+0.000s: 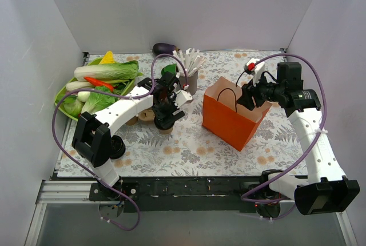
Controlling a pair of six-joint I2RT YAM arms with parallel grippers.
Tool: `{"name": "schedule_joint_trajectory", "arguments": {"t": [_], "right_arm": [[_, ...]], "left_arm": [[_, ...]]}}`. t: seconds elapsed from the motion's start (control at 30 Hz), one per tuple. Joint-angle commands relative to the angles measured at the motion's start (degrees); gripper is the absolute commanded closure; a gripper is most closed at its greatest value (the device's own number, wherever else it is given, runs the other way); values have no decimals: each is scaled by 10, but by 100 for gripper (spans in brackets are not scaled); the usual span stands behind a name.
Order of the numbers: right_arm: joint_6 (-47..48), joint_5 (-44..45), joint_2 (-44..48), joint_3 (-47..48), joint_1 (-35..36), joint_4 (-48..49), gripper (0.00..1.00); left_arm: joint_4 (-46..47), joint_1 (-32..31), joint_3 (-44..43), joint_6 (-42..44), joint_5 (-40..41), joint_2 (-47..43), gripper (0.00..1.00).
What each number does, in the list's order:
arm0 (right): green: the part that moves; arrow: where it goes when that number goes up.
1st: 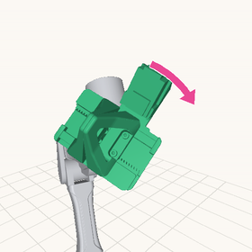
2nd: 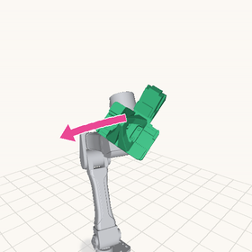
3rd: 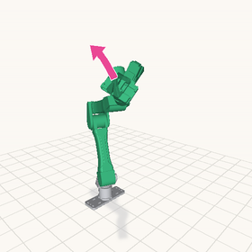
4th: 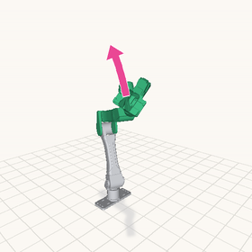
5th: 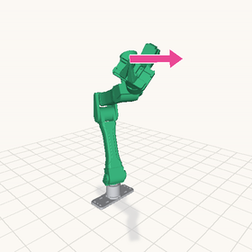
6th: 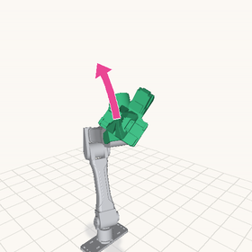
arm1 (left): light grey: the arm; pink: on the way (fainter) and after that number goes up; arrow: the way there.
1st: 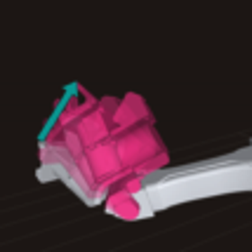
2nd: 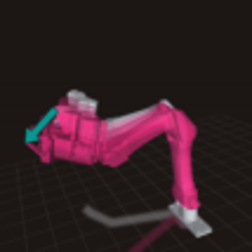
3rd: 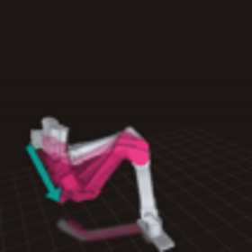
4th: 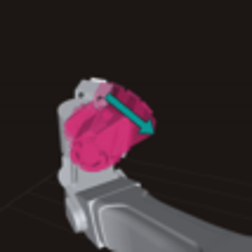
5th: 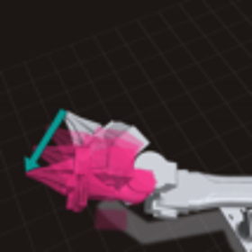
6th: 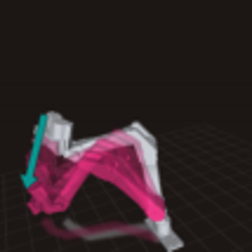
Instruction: Pack the takeout coffee
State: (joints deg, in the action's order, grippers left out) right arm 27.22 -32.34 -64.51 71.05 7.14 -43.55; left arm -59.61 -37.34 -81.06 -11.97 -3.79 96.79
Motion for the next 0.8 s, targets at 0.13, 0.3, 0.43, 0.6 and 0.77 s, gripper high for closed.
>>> {"name": "schedule_joint_trajectory", "arguments": {"t": [0.13,0.3,0.43,0.6,0.77], "right_arm": [[-2,-13,-11,25,-2,4,39],[-7,-16,-13,23,-3,8,39],[-9,-17,-13,22,-2,9,39],[-9,-16,-10,17,-2,10,39],[-10,-16,-5,13,-3,12,39]], "left_arm": [[11,-1,-15,0,1,-35,2],[13,-1,-9,-4,-9,-36,2],[14,-1,-16,-3,-3,-35,5],[6,-1,-17,-1,-14,-30,15],[6,-1,-1,2,-15,-28,25]]}}
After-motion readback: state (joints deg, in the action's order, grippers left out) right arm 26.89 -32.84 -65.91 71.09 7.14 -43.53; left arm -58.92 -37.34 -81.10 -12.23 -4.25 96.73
